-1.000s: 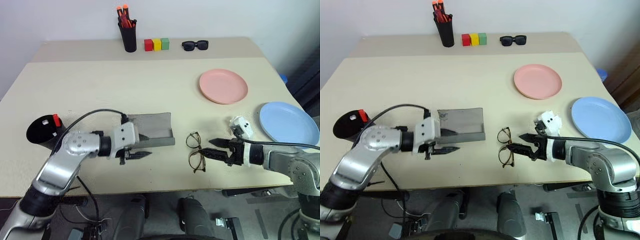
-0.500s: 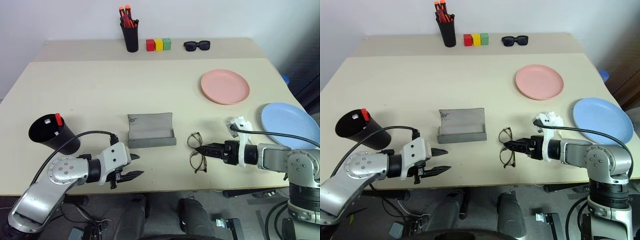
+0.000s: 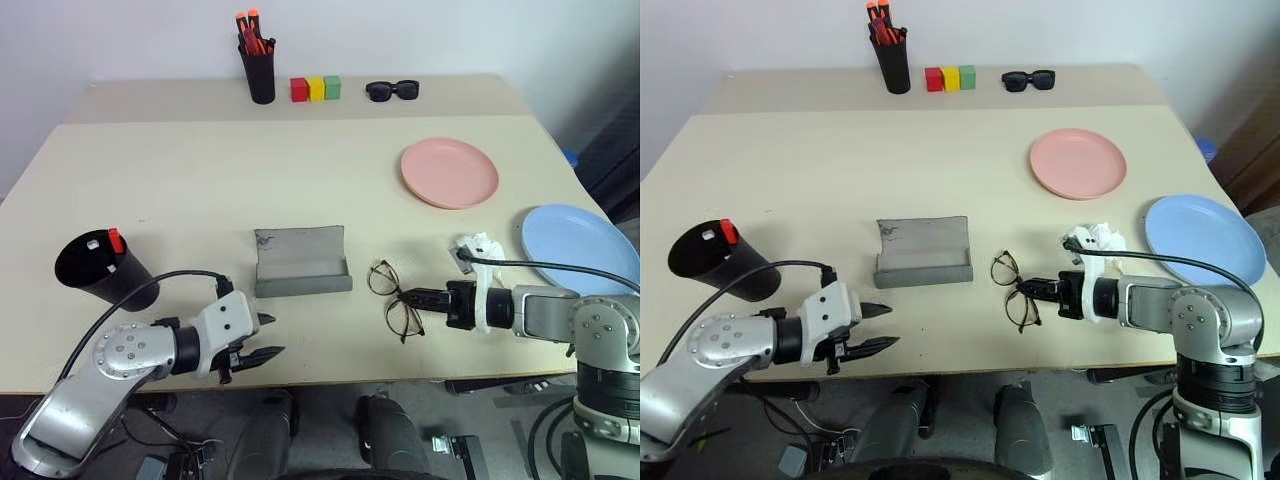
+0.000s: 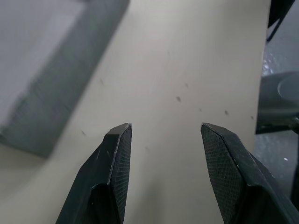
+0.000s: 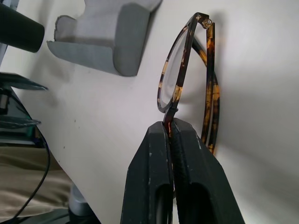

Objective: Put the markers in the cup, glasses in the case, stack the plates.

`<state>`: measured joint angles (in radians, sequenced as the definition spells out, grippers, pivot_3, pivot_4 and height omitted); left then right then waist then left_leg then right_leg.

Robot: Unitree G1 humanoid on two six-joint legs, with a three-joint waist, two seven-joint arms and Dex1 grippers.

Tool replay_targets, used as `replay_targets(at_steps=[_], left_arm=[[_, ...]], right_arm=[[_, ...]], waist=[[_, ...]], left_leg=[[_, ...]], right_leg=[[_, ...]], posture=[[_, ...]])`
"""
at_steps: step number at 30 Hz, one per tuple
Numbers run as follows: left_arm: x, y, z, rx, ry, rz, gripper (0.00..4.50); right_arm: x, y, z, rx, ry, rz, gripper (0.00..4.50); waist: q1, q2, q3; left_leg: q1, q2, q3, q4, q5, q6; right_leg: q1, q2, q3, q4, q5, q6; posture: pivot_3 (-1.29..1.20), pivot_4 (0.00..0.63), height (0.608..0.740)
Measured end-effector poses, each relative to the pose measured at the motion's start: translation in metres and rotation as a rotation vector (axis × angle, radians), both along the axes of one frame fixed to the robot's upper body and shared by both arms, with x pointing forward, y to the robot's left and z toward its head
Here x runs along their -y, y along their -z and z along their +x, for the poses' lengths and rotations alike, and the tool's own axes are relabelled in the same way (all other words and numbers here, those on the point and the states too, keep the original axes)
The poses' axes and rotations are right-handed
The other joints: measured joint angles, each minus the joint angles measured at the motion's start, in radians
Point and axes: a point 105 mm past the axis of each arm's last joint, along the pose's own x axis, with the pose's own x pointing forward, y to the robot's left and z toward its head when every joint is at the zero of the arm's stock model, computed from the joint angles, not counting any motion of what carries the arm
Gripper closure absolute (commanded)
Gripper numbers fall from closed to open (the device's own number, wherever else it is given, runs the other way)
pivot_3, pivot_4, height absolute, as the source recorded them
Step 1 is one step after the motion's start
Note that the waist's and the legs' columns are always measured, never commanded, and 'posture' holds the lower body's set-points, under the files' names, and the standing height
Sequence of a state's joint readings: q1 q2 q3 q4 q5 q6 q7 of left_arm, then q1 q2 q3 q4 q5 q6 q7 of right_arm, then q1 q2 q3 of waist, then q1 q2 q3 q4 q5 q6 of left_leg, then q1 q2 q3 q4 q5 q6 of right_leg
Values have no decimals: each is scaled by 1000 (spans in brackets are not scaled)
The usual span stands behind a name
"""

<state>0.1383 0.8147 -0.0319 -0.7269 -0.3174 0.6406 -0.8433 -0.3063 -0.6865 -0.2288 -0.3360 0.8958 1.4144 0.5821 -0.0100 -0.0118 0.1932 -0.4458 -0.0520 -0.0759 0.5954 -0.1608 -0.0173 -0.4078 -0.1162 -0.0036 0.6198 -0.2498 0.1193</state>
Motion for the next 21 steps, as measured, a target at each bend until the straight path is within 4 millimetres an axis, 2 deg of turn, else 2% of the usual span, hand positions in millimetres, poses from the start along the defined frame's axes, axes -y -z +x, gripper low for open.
replay_targets(at_steps=[2, 6, 8, 10, 13, 17, 21], left_arm=[[-1, 0, 1, 6, -41, -37, 2110], [-3, -1, 4, 49, -121, -146, 2110], [-5, -1, 8, 75, -168, -199, 2110], [-10, -1, 14, 112, -213, -225, 2110], [-14, -1, 16, 141, -246, -250, 2110], [-24, 9, 11, 123, -292, -241, 2110], [-34, 15, 5, 130, -345, -223, 2110]], right_arm=[[-4, -17, 2, 117, -75, -78, 4470], [-38, -69, 12, 383, -295, -99, 4470], [-57, -86, 15, 502, -404, -122, 4470], [-75, -93, 23, 585, -497, -163, 4470], [-106, -88, 38, 624, -621, -181, 4470], [-135, -65, 42, 615, -805, -193, 4470], [-141, -47, 59, 607, -873, -259, 4470]], waist=[[-1, 0, 0], [-5, 1, 0], [-2, 0, -1], [-1, 0, -1], [-4, -1, -1], [-2, -1, -1], [-4, -1, -1]], left_leg=[[0, 0, 0, 0, 0, 0], [1, 1, 2, 0, -1, 0], [1, 1, 1, 0, -1, 0], [1, 1, 2, 0, -1, 0], [1, 0, 2, 0, -1, 0], [0, -1, 2, -1, -1, 1], [2, -1, 2, -1, -2, 0]], right_leg=[[0, 0, 0, -1, 0, 0], [0, -1, 0, -1, 0, 0], [0, -1, -1, -2, 0, 0], [0, -1, -1, -2, 0, 0], [0, -2, -1, -3, 0, 0], [-1, -1, -1, -2, 1, 0], [-2, -1, -1, -1, 1, 0]], posture=[[0, 150, 740], [0, 150, 740], [0, 150, 740], [0, 150, 740], [0, 150, 740], [0, 150, 740], [0, 150, 740]])
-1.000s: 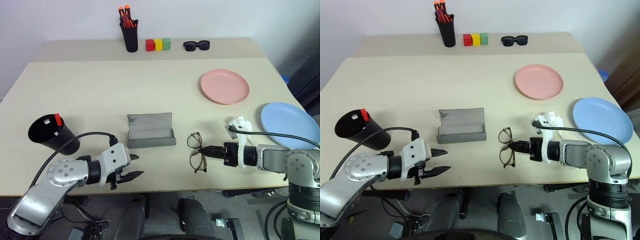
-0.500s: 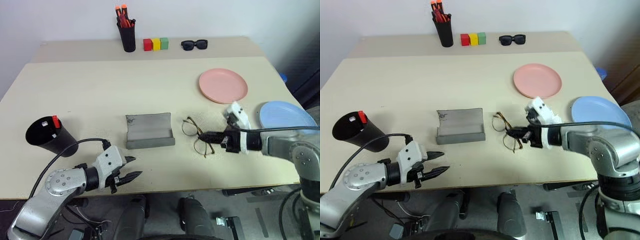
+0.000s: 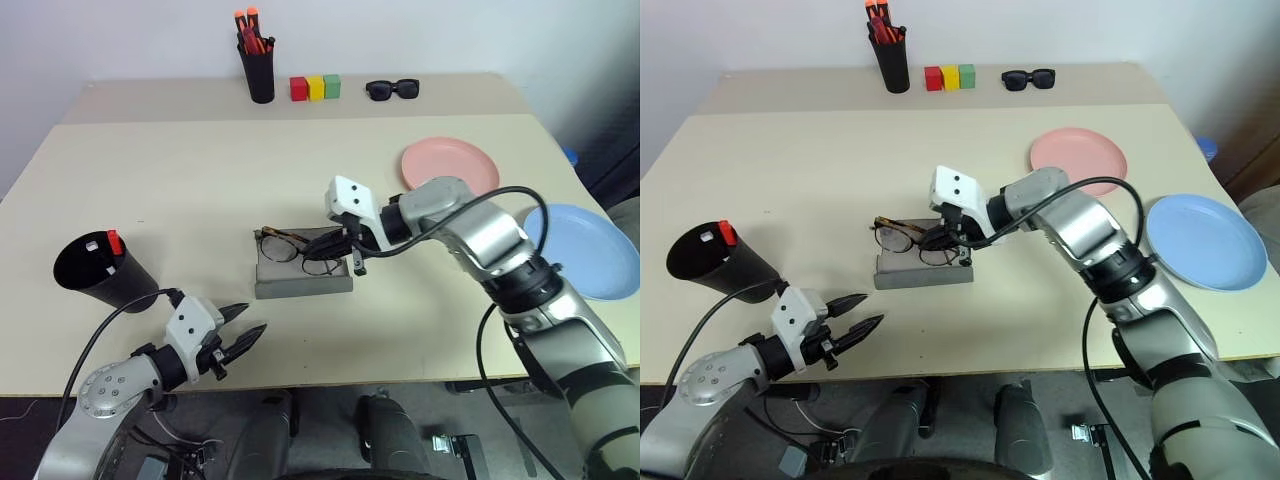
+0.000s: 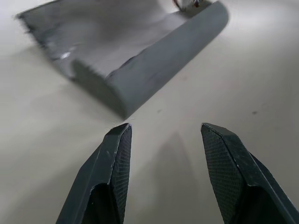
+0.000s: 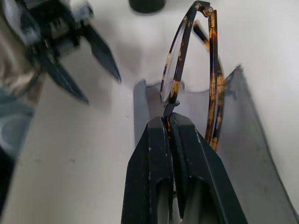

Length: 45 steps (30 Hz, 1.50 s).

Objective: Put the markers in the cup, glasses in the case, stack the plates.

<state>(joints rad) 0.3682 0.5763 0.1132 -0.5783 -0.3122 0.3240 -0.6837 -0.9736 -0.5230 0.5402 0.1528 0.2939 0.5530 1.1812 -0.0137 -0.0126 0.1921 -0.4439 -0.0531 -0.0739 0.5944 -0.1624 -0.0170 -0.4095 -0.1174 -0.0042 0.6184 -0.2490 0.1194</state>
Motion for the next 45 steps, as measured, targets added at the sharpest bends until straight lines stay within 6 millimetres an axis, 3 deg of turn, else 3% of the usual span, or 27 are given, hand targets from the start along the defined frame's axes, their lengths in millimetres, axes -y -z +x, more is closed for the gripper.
replay_targets(at_steps=[4, 10, 13, 17, 19, 21, 25, 28, 31, 35, 38, 41, 45], left_arm=[[-3, 7, -6, -18, -36, 1, 2110], [-3, 6, -9, -4, -52, 2, 2110], [-3, 6, -9, -1, -53, 2, 2110], [-3, 4, -5, 20, -48, -3, 2110], [-5, 1, 1, 31, -70, -34, 2110], [-6, -6, 9, 47, -97, -78, 2645], [1, -30, 34, 86, -128, -187, 4477], [19, -60, 70, 148, -131, -217, 4477], [33, -83, 105, 171, -158, -183, 4477], [46, -100, 151, 82, -242, -165, 4477], [56, -111, 172, 24, -257, -159, 4477], [64, -107, 182, -49, -229, -118, 4477], [70, -80, 181, -170, -165, -60, 4477]], right_arm=[[7, 15, 7, -8, -25, -60, 4470], [12, 21, 5, -35, -65, -99, 4470], [13, 21, 3, -45, -86, -106, 3646], [7, 16, 6, -26, -69, -70, 1739], [5, 10, 9, -16, -47, -31, 1739], [6, 1, 11, 4, -31, 5, 1667], [12, -23, 9, 100, -14, 81, 1667], [29, -20, 2, 139, 34, 103, 1667], [34, -12, -7, 146, 68, 123, 1667], [53, -4, -18, 186, 147, 150, 1667], [69, 5, -24, 196, 234, 180, 1667], [87, 8, -27, 222, 356, 223, 1667], [104, 9, -32, 241, 455, 227, 1667]], waist=[[1, 0, 0], [0, 0, 0], [0, 0, 0], [0, 0, 0], [1, 0, 0], [3, 0, 0], [8, 0, 0], [25, -1, -1], [25, -2, -1], [26, -2, 0], [23, -3, 0], [18, -3, 0], [13, -3, 0]], left_leg=[[0, 0, 0, 0, -1, -1], [0, 0, 0, 0, -1, -2], [0, 0, 0, 0, -1, -2], [0, 0, 0, 0, -1, -2], [0, 0, -1, 0, -1, -2], [0, 0, -1, 0, -1, -2], [0, -2, -3, 2, 0, -1], [1, -4, -3, 3, 1, -1], [2, -4, -3, 4, 3, -2], [1, -4, -2, 4, 3, -2], [1, -4, -1, 3, 3, -2], [1, -4, 0, 3, 3, -2], [1, -3, -1, 3, 3, -2]], right_leg=[[0, 0, 0, 1, 0, 0], [0, 1, 0, 3, 0, 0], [0, 1, 0, 3, 0, 0], [0, 1, 0, 3, 0, 0], [0, 1, 0, 3, 0, 0], [0, 1, 0, 4, 0, 0], [0, 1, 0, 9, 2, 4], [1, 2, -1, 11, 2, 5], [1, 3, -1, 12, 2, 5], [2, 4, -1, 12, 4, 9], [2, 4, -1, 12, 3, 9], [2, 4, -1, 12, 3, 9], [2, 4, -1, 12, 3, 9]], posture=[[0, 150, 740], [0, 150, 740], [0, 150, 740], [0, 150, 740], [0, 150, 740], [0, 150, 740], [0, 150, 740], [0, 150, 740], [0, 150, 740], [0, 150, 740], [0, 150, 740], [0, 150, 740], [0, 150, 740]])
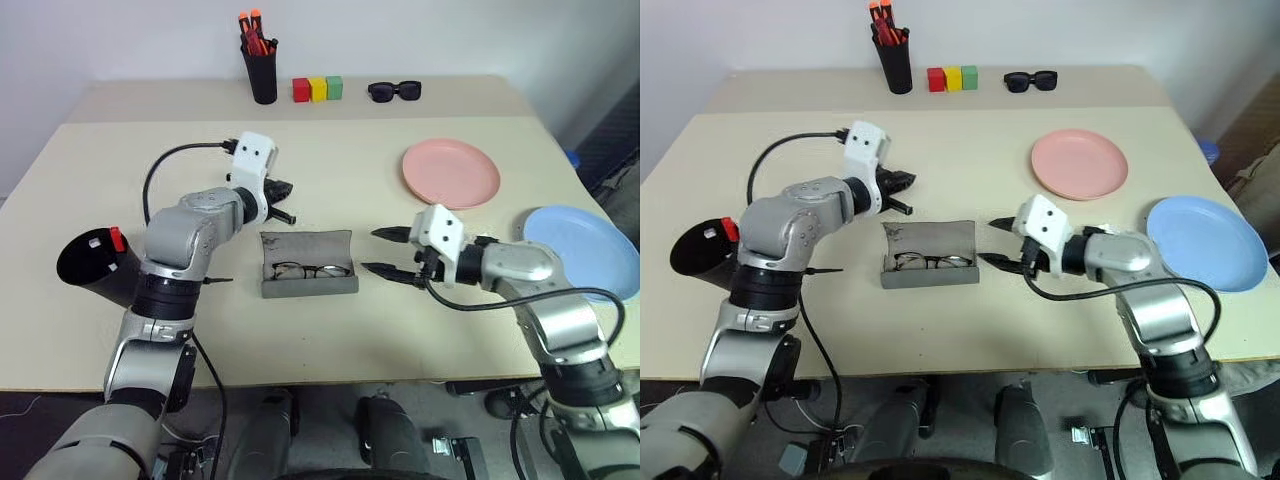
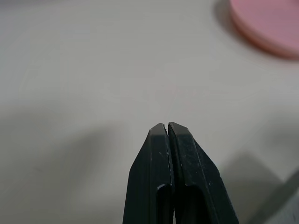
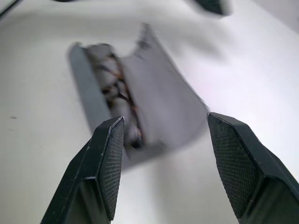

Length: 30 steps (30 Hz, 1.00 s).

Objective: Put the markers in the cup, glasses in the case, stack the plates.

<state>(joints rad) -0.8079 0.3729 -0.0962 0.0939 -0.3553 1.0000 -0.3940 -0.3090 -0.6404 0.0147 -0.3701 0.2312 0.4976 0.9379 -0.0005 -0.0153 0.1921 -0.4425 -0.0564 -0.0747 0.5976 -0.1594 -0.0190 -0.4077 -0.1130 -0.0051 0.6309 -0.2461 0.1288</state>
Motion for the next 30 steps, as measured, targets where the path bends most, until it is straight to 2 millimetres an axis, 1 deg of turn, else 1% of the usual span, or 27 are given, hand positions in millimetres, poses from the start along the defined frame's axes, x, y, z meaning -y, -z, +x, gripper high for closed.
replay_targets(at_steps=[3, 7, 11, 13, 15, 17, 20, 22, 24, 26, 28, 30], left_arm=[[1, 10, -4, -37, 64, 47, 4477], [-1, 15, -14, -58, 158, 100, 4477], [-4, 16, -31, -11, 271, 161, 4477], [-5, 18, -40, 15, 317, 186, 4477], [-7, 22, -54, 44, 369, 214, 4477], [-5, 27, -71, 74, 443, 232, 4477], [-3, 32, -89, 90, 504, 244, 4477], [-2, 34, -98, 98, 531, 251, 4477], [-3, 35, -102, 107, 534, 262, 4477], [-1, 30, -101, 167, 499, 228, 4477], [3, 24, -102, 220, 478, 194, 4477], [1, 17, -103, 260, 448, 170, 4477]], right_arm=[[3, 2, -2, -3, 30, 13, 1667], [7, -2, 0, 11, 72, 33, 1667], [9, -5, 5, 24, 90, 41, 1667], [11, -9, 11, 36, 103, 44, 1667], [14, -16, 24, 62, 131, 41, 1667], [26, -18, 45, 79, 212, 13, 1667], [39, -14, 71, 92, 311, -49, 1667], [53, -10, 90, 105, 401, -105, 1667], [64, -6, 101, 127, 456, -160, 1667], [72, 1, 117, 174, 489, -272, 1667], [80, 9, 126, 200, 509, -355, 1667], [85, 17, 133, 215, 511, -417, 1667]], waist=[[-5, 0, 0], [-10, 0, 0], [-12, 0, 0], [-11, 0, 0], [-16, 0, 0], [-13, 0, 0], [-10, 1, 0], [-9, 1, 0], [-9, 1, 0], [-14, 1, 0], [-15, 1, 0], [-16, 1, 1]], left_leg=[[0, 0, -1, 0, 0, 0], [0, 1, -3, 0, 0, 0], [0, 1, -4, -1, 0, 0], [0, 2, -4, -1, 0, 0], [0, 2, -3, -1, 0, 0], [0, 2, -3, -1, 0, 0], [0, 2, -2, -1, 0, 0], [-1, 1, -2, -1, 0, 0], [-1, 1, -2, -1, 0, 0], [0, 0, -1, -1, 0, 0], [0, 0, -1, -1, 0, 0], [0, 0, 0, -1, 0, 0]], right_leg=[[0, 0, 0, 0, 0, 0], [0, -1, 0, 0, 0, 0], [0, -1, 0, -1, 0, -1], [0, -2, 1, -1, 0, -1], [0, -2, 1, -1, -1, -2], [-1, -2, 1, -1, -2, -4], [-1, -3, 1, -1, -2, -4], [0, -4, 1, -2, -2, -4], [0, -4, 1, -2, -2, -4], [0, -4, 1, -2, -2, -4], [-1, -3, 1, -1, -1, -2], [-1, -2, 1, -1, 0, -1]], posture=[[0, 150, 740], [0, 150, 740], [0, 150, 740], [0, 150, 740], [0, 150, 740], [0, 150, 740], [0, 150, 740], [0, 150, 740], [0, 150, 740], [0, 150, 740], [0, 150, 740], [0, 150, 740]])
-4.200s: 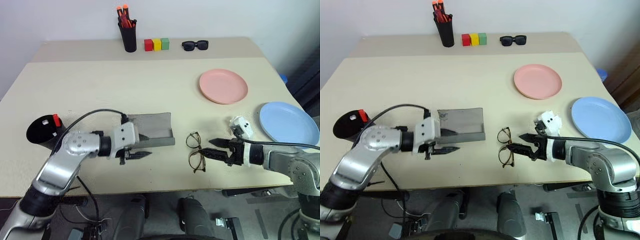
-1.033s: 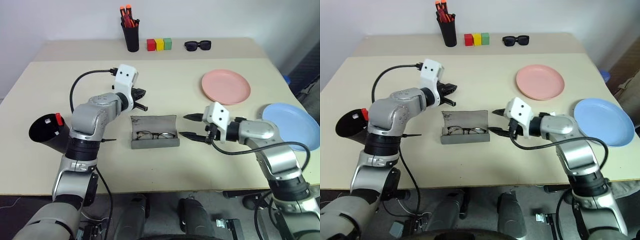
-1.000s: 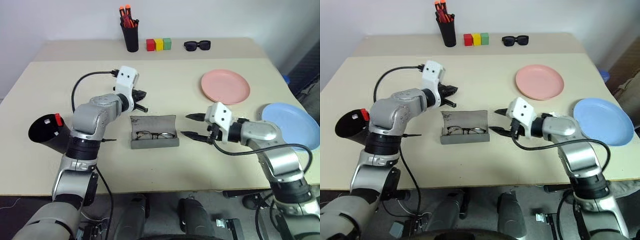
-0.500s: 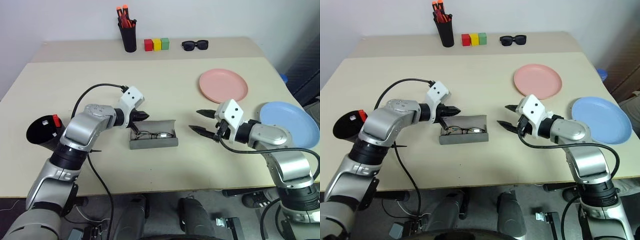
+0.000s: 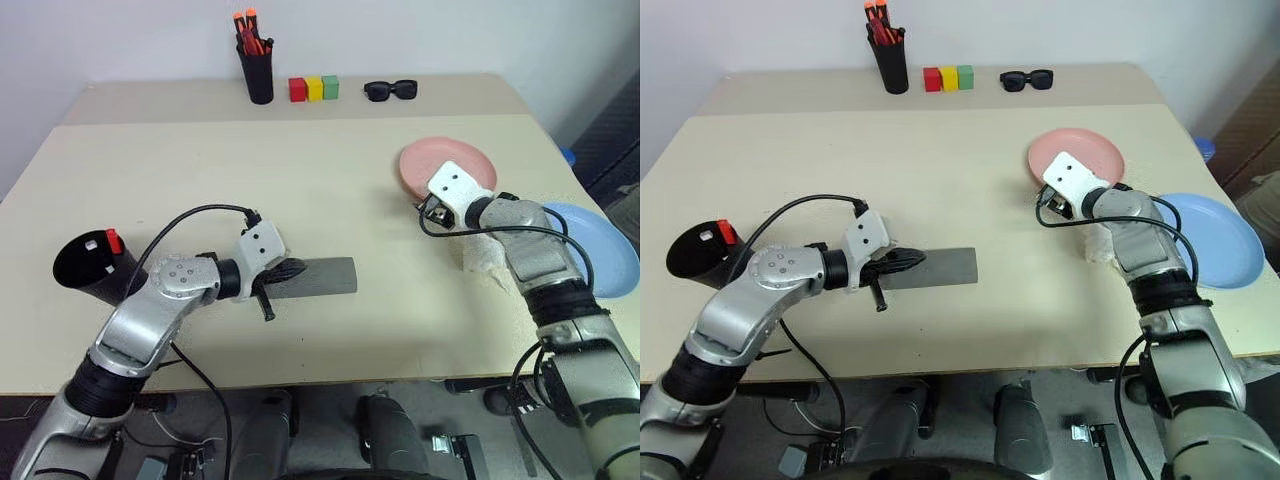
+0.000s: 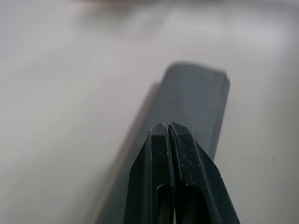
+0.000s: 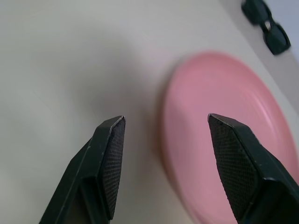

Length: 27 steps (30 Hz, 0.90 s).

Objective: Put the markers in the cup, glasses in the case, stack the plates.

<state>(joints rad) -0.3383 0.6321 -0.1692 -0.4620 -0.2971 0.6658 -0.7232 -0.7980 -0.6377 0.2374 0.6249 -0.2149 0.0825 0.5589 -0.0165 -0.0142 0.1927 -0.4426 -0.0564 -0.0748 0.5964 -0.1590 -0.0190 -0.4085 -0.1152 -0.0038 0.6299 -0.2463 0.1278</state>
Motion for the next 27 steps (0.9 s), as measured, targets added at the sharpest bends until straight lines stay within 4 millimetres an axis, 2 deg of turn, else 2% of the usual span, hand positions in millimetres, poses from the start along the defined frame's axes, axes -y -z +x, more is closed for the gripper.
replay_targets(at_steps=[2, 4, 6, 9, 14, 18, 20, 23, 27], left_arm=[[-2, -4, -4, 20, -7, -25, 4477], [-2, -3, -10, 22, -1, -49, 4500], [3, 0, -18, 3, 13, -86, 4500], [5, 4, -25, -14, 18, -107, 4500], [8, -4, -24, 11, 3, -192, 4500], [17, -4, -27, 3, 29, -230, 4500], [23, -4, -28, -3, 50, -241, 4500], [34, -6, -30, -8, 99, -260, 4500], [51, -14, -31, 3, 204, -302, 4500]], right_arm=[[5, 6, 5, 2, 12, -45, 1667], [8, 9, 10, 10, 23, -63, 2198], [11, 11, 13, 14, 38, -81, 2966], [17, 17, 14, 6, 51, -93, 4475], [16, 16, 13, 21, 36, -98, 4475], [27, -4, 0, 76, 3, -98, 4475], [39, -19, -15, 93, -2, -75, 4475], [60, -41, -47, 90, -1, -51, 4475], [102, -52, -95, 12, 89, -73, 4475]], waist=[[-1, 0, 0], [-4, 0, 0], [-3, 0, 0], [1, 0, 0], [0, 0, 0], [8, 1, 0], [12, 1, 0], [15, 2, 0], [28, 3, -1]], left_leg=[[0, 0, 0, 0, 0, 0], [0, 0, 1, 0, 0, 0], [1, 0, 1, 0, 0, 0], [1, 0, 1, 0, 0, 0], [1, 0, 1, 0, 0, 0], [0, 0, 0, 0, 0, 0], [0, -1, 1, 1, 0, 0], [1, 0, 2, 1, 0, 0], [1, 1, 3, 2, 0, 1]], right_leg=[[0, 0, 0, 0, 0, 0], [0, 0, 0, 0, 0, 0], [1, 0, 0, 0, 0, 0], [1, 1, 0, 0, 0, 0], [1, 1, 0, 0, 0, 0], [1, 0, 0, 0, 0, 0], [2, 0, 0, 0, 0, 0], [2, 0, 0, 0, 0, 0], [3, 0, 0, 0, -2, -3]], posture=[[0, 150, 740], [0, 150, 740], [0, 150, 740], [0, 150, 740], [0, 150, 740], [0, 150, 740], [0, 150, 740], [0, 150, 740], [0, 150, 740]])
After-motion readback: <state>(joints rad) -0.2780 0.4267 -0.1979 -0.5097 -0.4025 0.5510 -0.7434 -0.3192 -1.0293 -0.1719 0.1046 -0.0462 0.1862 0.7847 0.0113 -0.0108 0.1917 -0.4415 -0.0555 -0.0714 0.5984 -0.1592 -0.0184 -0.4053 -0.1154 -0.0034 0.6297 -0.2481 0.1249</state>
